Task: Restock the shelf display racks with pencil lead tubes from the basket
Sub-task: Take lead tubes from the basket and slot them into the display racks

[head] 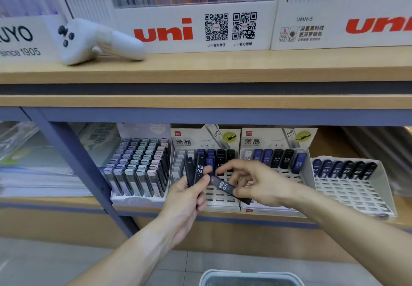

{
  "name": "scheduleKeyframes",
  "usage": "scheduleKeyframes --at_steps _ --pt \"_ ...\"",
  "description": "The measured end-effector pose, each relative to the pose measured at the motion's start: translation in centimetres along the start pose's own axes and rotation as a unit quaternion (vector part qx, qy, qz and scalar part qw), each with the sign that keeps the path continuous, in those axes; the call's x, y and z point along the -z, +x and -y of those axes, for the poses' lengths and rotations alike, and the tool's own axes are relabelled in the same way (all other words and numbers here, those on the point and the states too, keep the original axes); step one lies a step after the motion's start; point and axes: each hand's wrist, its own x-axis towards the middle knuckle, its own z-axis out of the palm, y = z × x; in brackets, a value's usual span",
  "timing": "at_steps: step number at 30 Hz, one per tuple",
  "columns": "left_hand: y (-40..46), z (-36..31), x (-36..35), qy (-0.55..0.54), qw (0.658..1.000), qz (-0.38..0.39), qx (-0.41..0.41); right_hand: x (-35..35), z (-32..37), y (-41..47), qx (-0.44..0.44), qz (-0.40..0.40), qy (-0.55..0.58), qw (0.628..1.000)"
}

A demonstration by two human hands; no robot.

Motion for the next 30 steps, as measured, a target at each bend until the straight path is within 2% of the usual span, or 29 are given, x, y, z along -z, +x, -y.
scheduleKeyframes --at_steps 3,6,9,11,17,22,30 --pt "-0.1 -0.4 0.2 0.014 1.000 -0.008 0.001 0.4 0.0 0.0 -0.010 -0.053 0.008 0.999" --pt "-0.2 -0.3 -0.1 0.024 0.998 0.017 0.049 0.5 -0.4 0.6 0.000 -0.139 0.037 0.990" --pt "-0.5 -0.1 -0.9 0.024 0.994 0.055 0.095 0.3 -1.4 1.4 0.033 -0.225 0.000 0.974" --pt "-0.6 0.0 -1.2 0.014 0.990 0.075 0.114 0.0 -1.9 1.7 0.066 -0.254 -0.050 0.964" --pt "-0.1 0.4 -1.8 -0.021 0.990 0.061 0.122 -1.1 -3.1 2.6 0.108 -0.267 -0.206 0.935" --pt "-0.1 0.6 -2.0 0.009 0.993 0.024 0.111 -1.4 -3.9 3.4 0.103 -0.239 -0.244 0.934" --pt "-0.5 0.5 -1.9 0.015 0.994 0.012 0.107 -0.9 -3.8 3.8 0.103 -0.226 -0.263 0.932"
